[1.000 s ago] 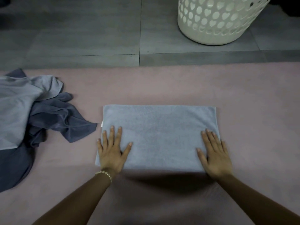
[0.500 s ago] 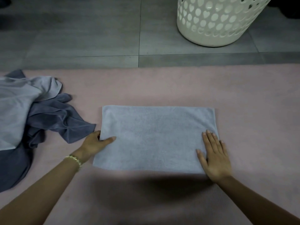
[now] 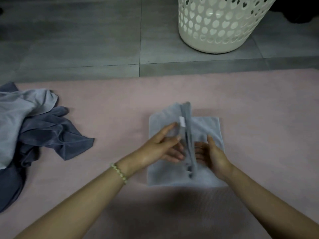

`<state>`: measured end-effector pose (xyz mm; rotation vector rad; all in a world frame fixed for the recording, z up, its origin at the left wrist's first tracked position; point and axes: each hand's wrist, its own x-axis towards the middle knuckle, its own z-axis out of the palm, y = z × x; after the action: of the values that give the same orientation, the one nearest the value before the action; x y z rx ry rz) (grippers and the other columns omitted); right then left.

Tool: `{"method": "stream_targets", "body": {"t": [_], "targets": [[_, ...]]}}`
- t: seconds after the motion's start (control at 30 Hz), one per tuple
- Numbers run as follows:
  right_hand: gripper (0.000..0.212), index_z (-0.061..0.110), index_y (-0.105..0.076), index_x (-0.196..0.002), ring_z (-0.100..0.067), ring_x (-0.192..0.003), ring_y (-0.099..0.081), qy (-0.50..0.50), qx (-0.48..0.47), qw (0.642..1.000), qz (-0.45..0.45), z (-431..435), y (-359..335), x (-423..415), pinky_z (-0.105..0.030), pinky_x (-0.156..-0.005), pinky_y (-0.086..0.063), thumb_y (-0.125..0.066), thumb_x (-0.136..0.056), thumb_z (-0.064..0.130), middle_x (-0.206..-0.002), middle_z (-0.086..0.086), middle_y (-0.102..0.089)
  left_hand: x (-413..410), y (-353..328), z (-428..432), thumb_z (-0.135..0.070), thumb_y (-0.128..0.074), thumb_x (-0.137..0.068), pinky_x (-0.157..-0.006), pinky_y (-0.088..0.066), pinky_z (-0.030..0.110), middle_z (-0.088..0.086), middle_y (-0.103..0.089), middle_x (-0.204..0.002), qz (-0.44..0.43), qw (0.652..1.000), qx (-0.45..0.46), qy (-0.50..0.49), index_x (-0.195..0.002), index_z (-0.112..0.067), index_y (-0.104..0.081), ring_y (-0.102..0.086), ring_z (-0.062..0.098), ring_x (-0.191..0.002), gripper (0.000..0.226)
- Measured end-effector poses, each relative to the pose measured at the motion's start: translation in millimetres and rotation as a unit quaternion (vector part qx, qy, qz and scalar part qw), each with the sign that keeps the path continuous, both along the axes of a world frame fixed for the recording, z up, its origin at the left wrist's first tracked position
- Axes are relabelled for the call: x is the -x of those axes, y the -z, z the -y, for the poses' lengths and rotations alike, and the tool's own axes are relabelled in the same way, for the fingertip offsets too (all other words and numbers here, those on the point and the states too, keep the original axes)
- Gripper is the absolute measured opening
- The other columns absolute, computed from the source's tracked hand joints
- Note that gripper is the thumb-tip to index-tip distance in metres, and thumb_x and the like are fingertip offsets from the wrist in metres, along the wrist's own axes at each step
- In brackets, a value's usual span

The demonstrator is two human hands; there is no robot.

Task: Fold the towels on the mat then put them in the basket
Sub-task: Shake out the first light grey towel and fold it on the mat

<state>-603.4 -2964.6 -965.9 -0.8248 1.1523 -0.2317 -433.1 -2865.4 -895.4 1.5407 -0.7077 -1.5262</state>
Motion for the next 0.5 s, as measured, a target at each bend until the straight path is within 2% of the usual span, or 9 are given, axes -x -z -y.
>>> {"method": "stream_targets", "body": {"t": [0.03,0.07,0.1,0.13,0.2,0.27,0.3,0.4,0.5], "targets": [[0.065,0.008,-0.060,-0.106,-0.019,-0.082,-0.064,0.008,-0.055,0.998,0.000,3.7,0.9,0.5,-0.031,-0.072,-0.051,-0.015,-0.098,0.055,-0.095,-0.009,-0.067,7.7,7.8,0.3,-0.014,-0.049,-0.096,-0.070,-0.055,0.025,0.001,-0.062,-0.089,0.051,0.998,0.024,0.002,-0.129,-0.026,-0.043,-0.064,0.014,-0.075,0.036],[0.062,0.013,-0.056,-0.109,-0.018,-0.087,-0.061,0.017,-0.085,0.996,-0.004,6.1,0.0,0.8,-0.032,-0.074,-0.048,-0.015,-0.096,0.059,-0.098,-0.006,-0.064,9.3,19.3,-1.5,-0.017,-0.049,-0.097,-0.077,-0.051,0.023,-0.003,-0.061,-0.098,0.141,0.989,0.044,0.014,-0.131,-0.022,-0.044,-0.061,0.013,-0.086,0.035],[0.057,0.017,-0.054,-0.109,-0.016,-0.088,-0.060,0.018,-0.085,0.996,-0.022,6.9,1.5,0.2,-0.031,-0.072,-0.047,-0.020,-0.095,0.060,-0.098,-0.003,-0.063,7.8,32.8,-5.1,-0.025,-0.049,-0.097,-0.090,-0.043,0.020,-0.005,-0.058,-0.113,0.249,0.965,0.066,0.041,-0.134,-0.021,-0.044,-0.056,0.013,-0.102,0.038],[0.051,0.018,-0.057,-0.103,-0.016,-0.087,-0.060,0.013,-0.063,0.997,-0.045,4.4,1.8,-2.8,-0.031,-0.069,-0.046,-0.028,-0.095,0.059,-0.096,-0.001,-0.063,3.8,46.2,-10.6,-0.039,-0.045,-0.096,-0.102,-0.032,0.018,-0.005,-0.053,-0.128,0.350,0.930,0.083,0.077,-0.139,-0.020,-0.042,-0.048,0.013,-0.118,0.047],[0.033,0.015,-0.062,-0.087,-0.018,-0.082,-0.062,-0.002,0.052,0.993,-0.102,-3.8,7.2,-10.9,-0.031,-0.066,-0.049,-0.049,-0.094,0.045,-0.085,0.000,-0.064,0.5,66.3,-20.8,-0.064,-0.022,-0.089,-0.114,-0.014,0.018,-0.001,-0.036,-0.149,0.458,0.872,0.080,0.151,-0.146,-0.017,-0.031,-0.030,0.013,-0.138,0.075],[0.019,0.012,-0.058,-0.086,-0.012,-0.071,-0.059,-0.014,0.206,0.967,-0.150,-15.7,14.1,-18.4,-0.023,-0.065,-0.047,-0.061,-0.090,0.030,-0.075,0.003,-0.059,2.0,81.8,-26.5,-0.074,0.007,-0.080,-0.117,0.002,0.021,-0.005,-0.015,-0.157,0.513,0.836,0.071,0.183,-0.151,-0.020,-0.011,-0.007,0.008,-0.145,0.091],[0.016,0.012,-0.054,-0.087,-0.005,-0.066,-0.054,-0.010,0.263,0.953,-0.154,-21.7,15.4,-20.7,-0.016,-0.061,-0.043,-0.061,-0.090,0.026,-0.072,0.006,-0.055,4.2,86.0,-27.1,-0.074,0.015,-0.076,-0.116,0.009,0.021,-0.010,-0.004,-0.157,0.531,0.824,0.066,0.187,-0.149,-0.025,-0.001,0.004,0.004,-0.144,0.090],[0.012,0.012,-0.051,-0.087,0.001,-0.060,-0.051,0.036,0.374,0.916,-0.138,-26.8,12.0,-15.0,-0.013,-0.062,-0.038,-0.057,-0.093,0.021,-0.069,0.012,-0.052,14.4,87.3,-23.0,-0.073,0.021,-0.074,-0.112,0.021,0.021,-0.017,0.012,-0.153,0.545,0.813,0.067,0.193,-0.143,-0.033,0.014,0.018,0.003,-0.141,0.080],[0.009,0.019,-0.053,-0.087,0.002,-0.060,-0.053,0.051,0.420,0.894,-0.145,-12.7,5.3,6.8,-0.010,-0.056,-0.040,-0.058,-0.092,0.023,-0.068,0.011,-0.056,27.2,90.0,-8.1,-0.070,0.018,-0.079,-0.113,0.020,0.024,-0.014,0.011,-0.154,0.560,0.796,0.084,0.213,-0.145,-0.032,0.010,0.015,0.009,-0.143,0.076]]}}
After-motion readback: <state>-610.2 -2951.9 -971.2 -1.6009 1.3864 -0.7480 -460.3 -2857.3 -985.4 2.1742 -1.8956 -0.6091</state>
